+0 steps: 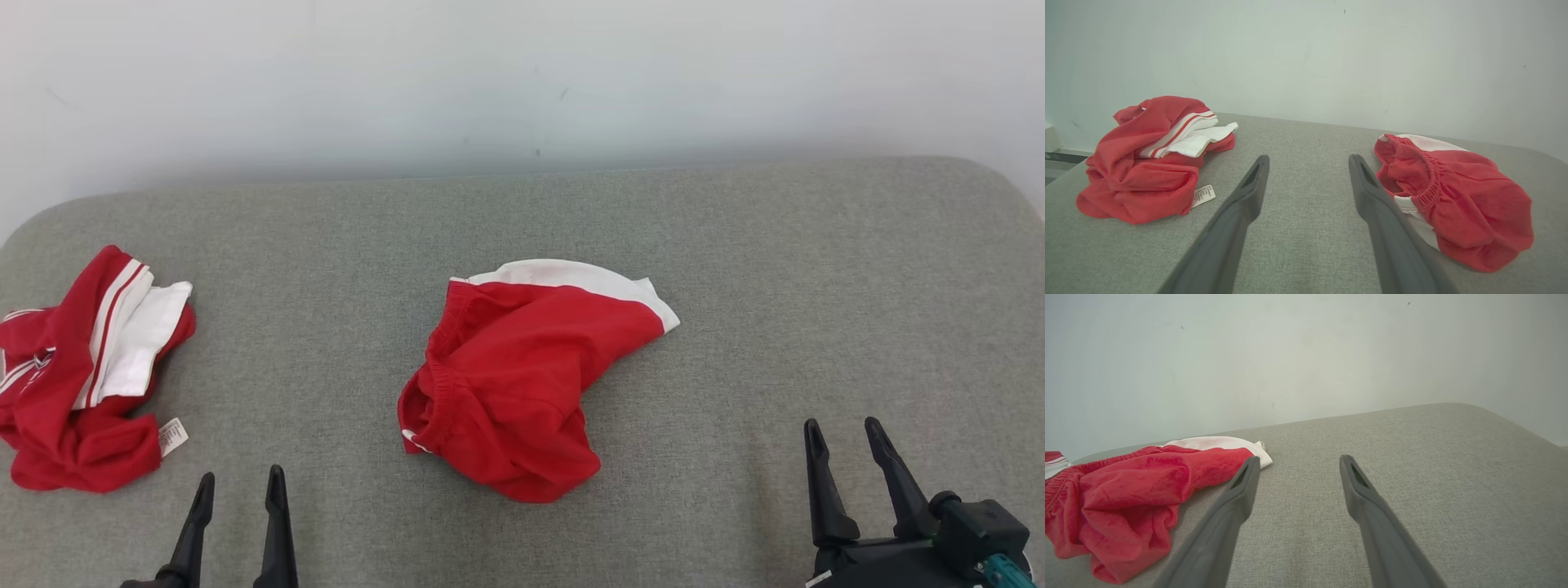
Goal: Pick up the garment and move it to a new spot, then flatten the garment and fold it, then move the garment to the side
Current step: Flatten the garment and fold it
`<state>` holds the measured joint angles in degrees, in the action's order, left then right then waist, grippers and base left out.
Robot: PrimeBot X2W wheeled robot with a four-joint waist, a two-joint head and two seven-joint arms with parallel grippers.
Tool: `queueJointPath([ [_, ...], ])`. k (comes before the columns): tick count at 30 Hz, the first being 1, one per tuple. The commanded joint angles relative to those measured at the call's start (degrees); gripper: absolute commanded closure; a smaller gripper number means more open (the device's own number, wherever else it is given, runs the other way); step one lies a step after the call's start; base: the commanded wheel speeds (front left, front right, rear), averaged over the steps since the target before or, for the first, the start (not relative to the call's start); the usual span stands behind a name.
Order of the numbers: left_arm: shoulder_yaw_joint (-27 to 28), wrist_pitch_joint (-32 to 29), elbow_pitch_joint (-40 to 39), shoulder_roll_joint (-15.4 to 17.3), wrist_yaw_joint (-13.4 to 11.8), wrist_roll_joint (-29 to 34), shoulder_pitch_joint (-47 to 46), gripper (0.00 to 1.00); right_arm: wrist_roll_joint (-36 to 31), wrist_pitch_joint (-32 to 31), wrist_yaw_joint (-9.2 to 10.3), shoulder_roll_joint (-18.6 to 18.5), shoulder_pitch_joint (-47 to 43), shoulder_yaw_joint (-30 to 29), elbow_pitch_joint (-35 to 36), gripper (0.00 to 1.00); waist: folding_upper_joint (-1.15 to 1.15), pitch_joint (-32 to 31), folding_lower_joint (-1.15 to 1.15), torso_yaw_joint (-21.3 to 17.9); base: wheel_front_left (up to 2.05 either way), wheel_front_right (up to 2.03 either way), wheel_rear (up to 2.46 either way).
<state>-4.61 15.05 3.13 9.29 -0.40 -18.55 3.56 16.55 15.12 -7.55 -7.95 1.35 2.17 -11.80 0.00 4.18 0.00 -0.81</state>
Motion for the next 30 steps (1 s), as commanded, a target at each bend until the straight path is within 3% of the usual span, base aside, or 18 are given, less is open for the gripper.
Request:
queueJointPath([
  [1, 0.8, 0.2, 0.4, -0.6, 0.6, 0.6, 0.6, 0.00, 0.1, 0.0, 0.13, -0.2, -0.1, 0.2, 0.0, 0.00, 0.00, 0.0, 0.00, -0.1, 0.00, 0.00, 0.00],
  [7, 2.5, 0.2, 2.1, -2.2, 3.3, 2.6, -0.4, 0.00, 0.3, 0.0, 0.13, -0.1, 0.4, 0.8, -0.2, 0.00, 0.00, 0.5, 0.00, -0.7, 0.00, 0.00, 0.00],
  [12, 2.3, 0.2, 4.5, -0.8, 5.7, 3.4, -6.7, 0.00, 0.6, 0.0, 0.13, 0.1, 1.7, 1.8, -0.3, 0.00, 0.00, 2.1, 0.00, -2.5, 0.00, 0.00, 0.00],
  [18, -0.8, -2.9, 9.0, 4.1, 7.6, 2.7, -20.5, 0.00, 1.5, 0.0, 0.13, 0.6, 3.8, 2.7, -0.7, 0.00, 0.00, 4.9, 0.00, -6.4, 0.00, 0.00, 0.00],
  [24, -5.8, -9.1, 12.3, 9.8, 7.8, -1.5, -36.0, 0.00, 2.6, 0.0, 0.13, 1.6, 6.0, 3.1, -1.0, 0.00, 0.00, 8.7, 0.00, -10.6, 0.00, 0.00, 0.00],
  [30, -11.6, -15.2, 17.2, 15.5, 7.8, -6.6, -45.7, 0.00, 3.3, 0.0, 0.13, 2.8, 7.5, 3.0, -1.8, 0.00, 0.00, 11.0, 0.00, -14.3, 0.00, 0.00, 0.00],
])
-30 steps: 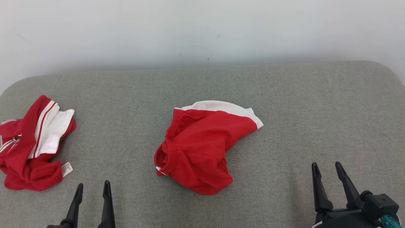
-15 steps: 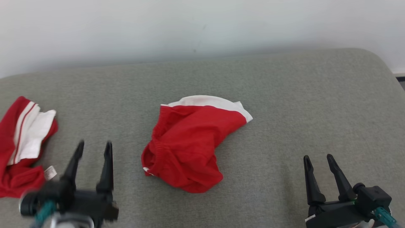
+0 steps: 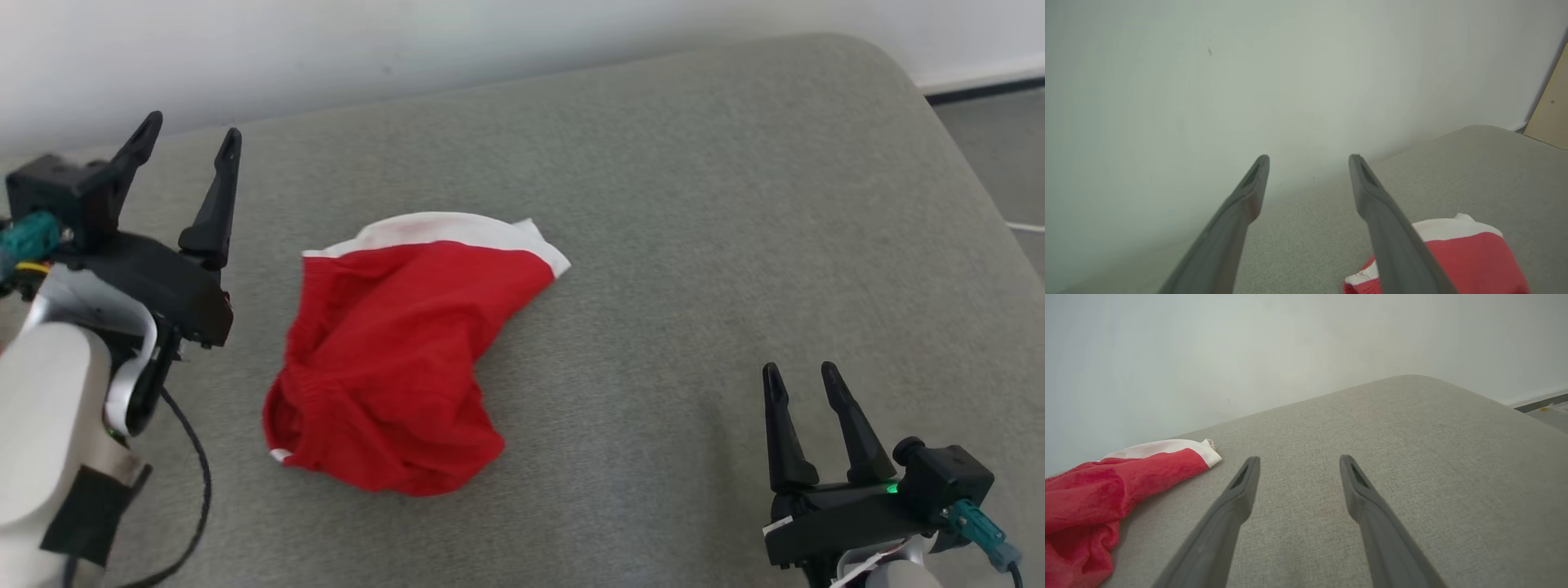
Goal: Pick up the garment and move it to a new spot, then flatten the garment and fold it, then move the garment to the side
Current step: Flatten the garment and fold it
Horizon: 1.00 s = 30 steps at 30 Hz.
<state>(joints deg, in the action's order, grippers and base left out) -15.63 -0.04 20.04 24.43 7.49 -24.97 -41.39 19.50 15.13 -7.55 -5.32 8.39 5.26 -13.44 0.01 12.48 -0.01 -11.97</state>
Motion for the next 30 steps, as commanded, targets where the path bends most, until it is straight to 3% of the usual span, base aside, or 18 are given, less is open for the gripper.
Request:
queueJointPath([
  [1, -1.6, -1.1, 1.2, 1.2, -0.1, -1.2, -1.9, 0.00, 0.5, 0.0, 0.13, 0.3, 0.7, -0.1, -0.3, 0.00, -0.01, 2.8, 0.01, -3.6, 0.00, 0.00, 0.00],
  [6, -6.2, -6.4, 5.6, 3.8, -0.1, -5.3, -4.9, 0.00, 0.8, 0.0, 0.13, 0.7, 1.2, 0.0, -1.0, 0.00, -0.01, 3.2, 0.01, -5.3, 0.00, 0.00, 0.00],
  [24, -15.8, -22.2, 13.9, 5.8, -0.1, -14.3, -5.3, 0.00, 1.0, 0.0, 0.13, 1.1, 2.2, -0.5, -1.2, 0.00, -0.01, 4.5, 0.01, -7.5, 0.00, 0.00, 0.00],
  [26, -16.6, -23.9, 14.2, 5.8, -0.1, -14.9, -5.4, 0.35, 0.8, 0.0, 0.13, 1.1, 2.5, -0.7, -1.0, 0.00, -0.01, 4.6, 0.01, -7.7, 0.00, 0.00, 0.00],
  [28, -16.9, -24.2, 13.9, 6.0, -0.1, -15.3, -5.8, 1.00, 0.7, 0.0, 0.13, 1.2, 2.7, -0.8, -0.7, 0.00, -0.01, 4.6, 0.01, -7.8, 0.00, 0.00, 0.00],
  [30, -17.3, -24.9, 14.0, 6.0, -0.1, -15.8, -5.9, 1.00, 0.6, 0.0, 0.13, 1.2, 2.7, -0.8, -0.6, 0.00, -0.01, 4.6, 0.01, -8.0, 0.00, 0.00, 0.00],
])
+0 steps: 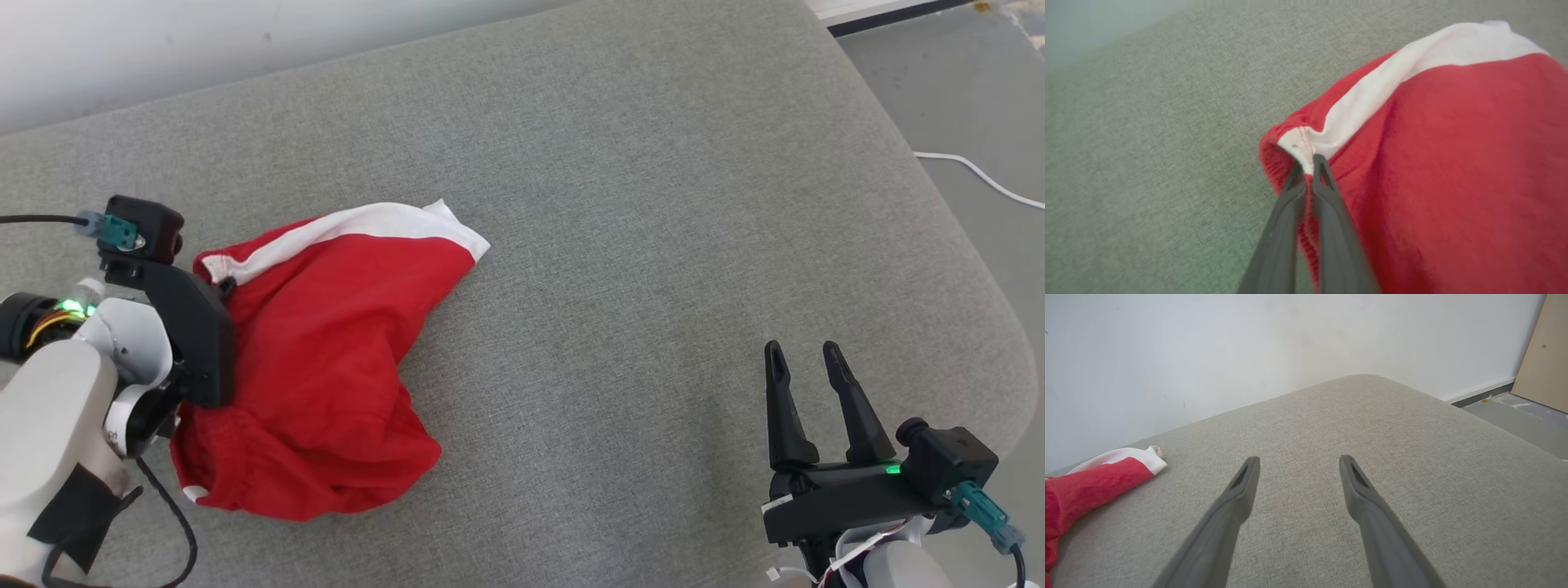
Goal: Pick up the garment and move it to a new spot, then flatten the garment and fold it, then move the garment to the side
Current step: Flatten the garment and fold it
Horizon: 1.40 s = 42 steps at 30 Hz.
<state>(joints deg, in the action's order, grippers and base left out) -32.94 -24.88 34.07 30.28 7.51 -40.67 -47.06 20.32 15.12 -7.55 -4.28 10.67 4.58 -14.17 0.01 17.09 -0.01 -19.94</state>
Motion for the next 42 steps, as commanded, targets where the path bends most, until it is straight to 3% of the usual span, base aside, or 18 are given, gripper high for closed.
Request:
queueJointPath([
  [1, -0.4, 0.4, -0.6, 0.3, -0.1, 0.3, -0.7, 1.00, -0.2, 0.0, 0.13, 0.1, 0.4, -0.2, 0.1, 0.00, -0.01, -0.1, 0.01, -0.1, 0.00, 0.00, 0.00],
  [4, 0.3, 8.6, -3.1, 1.0, -0.1, 2.8, -4.7, 1.00, -0.4, 0.0, 0.13, 0.2, 0.5, -0.5, 0.3, 0.00, -0.01, 0.0, 0.01, -0.1, 0.00, 0.00, 0.00],
  [7, 0.5, 14.1, -3.3, -0.6, -0.1, 4.7, -8.0, 1.00, -0.6, 0.0, 0.13, 0.2, 0.4, -0.8, 0.3, 0.00, -0.01, -0.3, 0.01, 0.2, 0.00, 0.00, 0.00],
  [16, -0.6, 24.0, -3.6, -6.7, -0.1, 7.5, -20.0, 1.00, -1.5, 0.0, 0.13, 0.1, -0.3, -1.6, 0.5, 0.00, -0.01, -2.6, 0.01, 2.1, 0.00, 0.00, 0.00],
  [22, -1.9, 27.1, -6.9, -8.7, -0.1, 7.0, -19.5, 1.00, -1.8, 0.0, 0.13, -0.5, -1.7, -2.1, 0.8, 0.00, -0.01, -4.2, 0.01, 4.7, 0.00, 0.00, 0.00],
  [27, -2.4, 28.0, -13.7, -8.0, -2.1, 5.4, -10.5, 1.00, -2.0, 0.0, 0.13, -0.8, -3.3, -2.6, 1.0, 0.00, -0.01, -5.4, 0.01, 8.2, 0.00, 0.00, 0.00],
  [35, -4.8, 28.9, -28.8, -5.7, -9.3, 2.8, 12.5, 1.00, -2.7, 0.0, 0.13, -1.9, -4.7, -3.0, 1.4, 0.00, -0.01, -5.7, 0.01, 14.4, 0.00, 0.00, 0.00],
  [39, -6.5, 31.1, -30.1, -5.6, -11.5, 1.6, 23.0, 1.00, -2.9, 0.0, 0.13, -2.5, -4.3, -2.7, 1.5, 0.00, -0.01, -5.4, 0.01, 16.2, 0.00, 0.00, 0.00],
  [42, -7.5, 33.7, -27.7, -6.5, -11.8, 0.2, 29.0, 1.00, -2.7, 0.0, 0.13, -3.1, -4.2, -2.6, 1.4, 0.00, -0.01, -5.4, 0.01, 17.0, 0.00, 0.00, 0.00],
])
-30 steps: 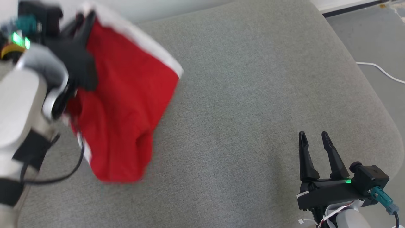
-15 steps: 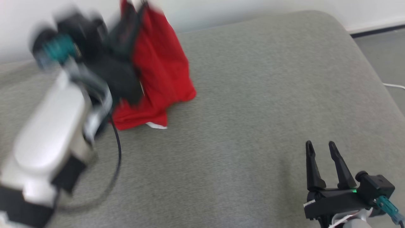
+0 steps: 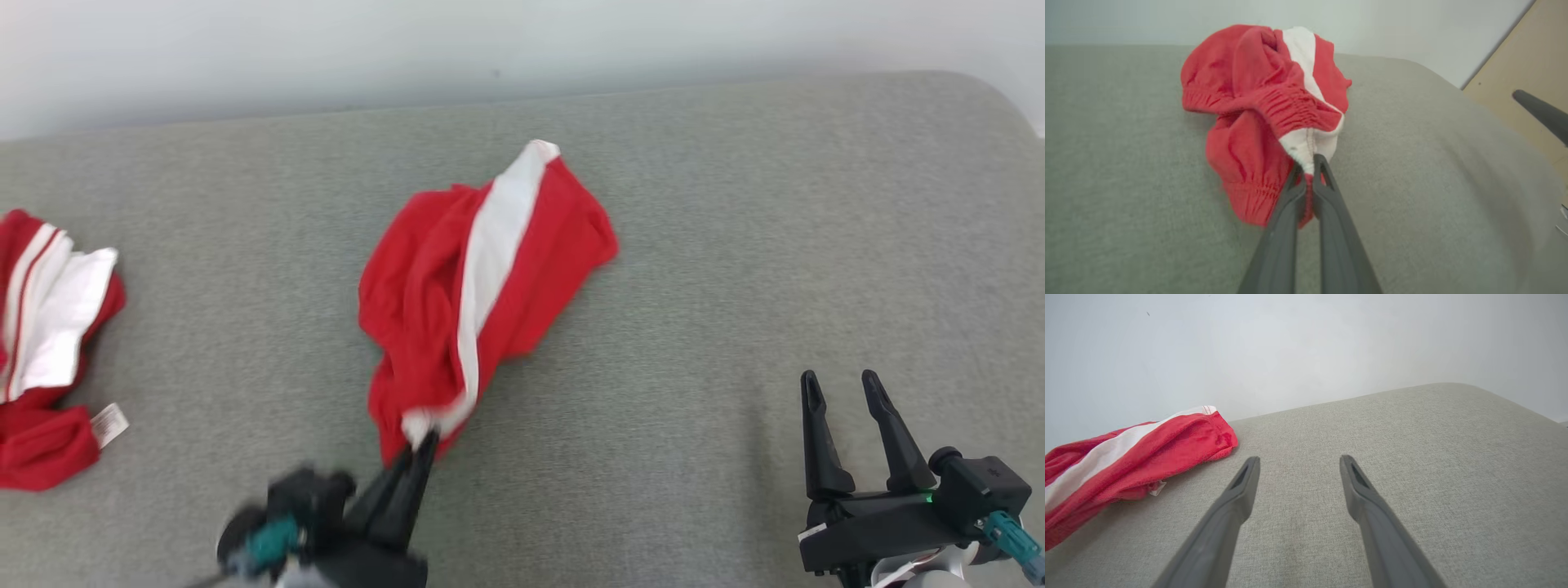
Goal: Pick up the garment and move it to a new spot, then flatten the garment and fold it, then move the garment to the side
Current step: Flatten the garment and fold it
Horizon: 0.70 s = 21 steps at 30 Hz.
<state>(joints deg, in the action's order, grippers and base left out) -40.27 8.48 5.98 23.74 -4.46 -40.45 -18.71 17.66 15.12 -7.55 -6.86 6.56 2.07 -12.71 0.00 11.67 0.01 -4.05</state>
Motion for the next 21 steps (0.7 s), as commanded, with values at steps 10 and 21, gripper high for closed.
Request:
queueJointPath([
  [10, 2.0, 5.8, 9.0, -1.8, 2.3, -2.8, 6.8, 0.00, 0.1, 0.0, 0.13, -1.3, -0.9, 0.3, -0.5, 0.00, 0.00, -1.3, -0.01, 2.1, 0.00, 0.00, 0.00],
  [21, 15.9, 6.7, 0.5, -4.2, 1.5, 5.2, 9.2, 0.00, -0.4, 0.0, 0.13, -0.8, -2.1, 0.7, -0.6, 0.00, 0.00, -4.3, -0.01, 2.9, 0.00, 0.00, 0.00],
])
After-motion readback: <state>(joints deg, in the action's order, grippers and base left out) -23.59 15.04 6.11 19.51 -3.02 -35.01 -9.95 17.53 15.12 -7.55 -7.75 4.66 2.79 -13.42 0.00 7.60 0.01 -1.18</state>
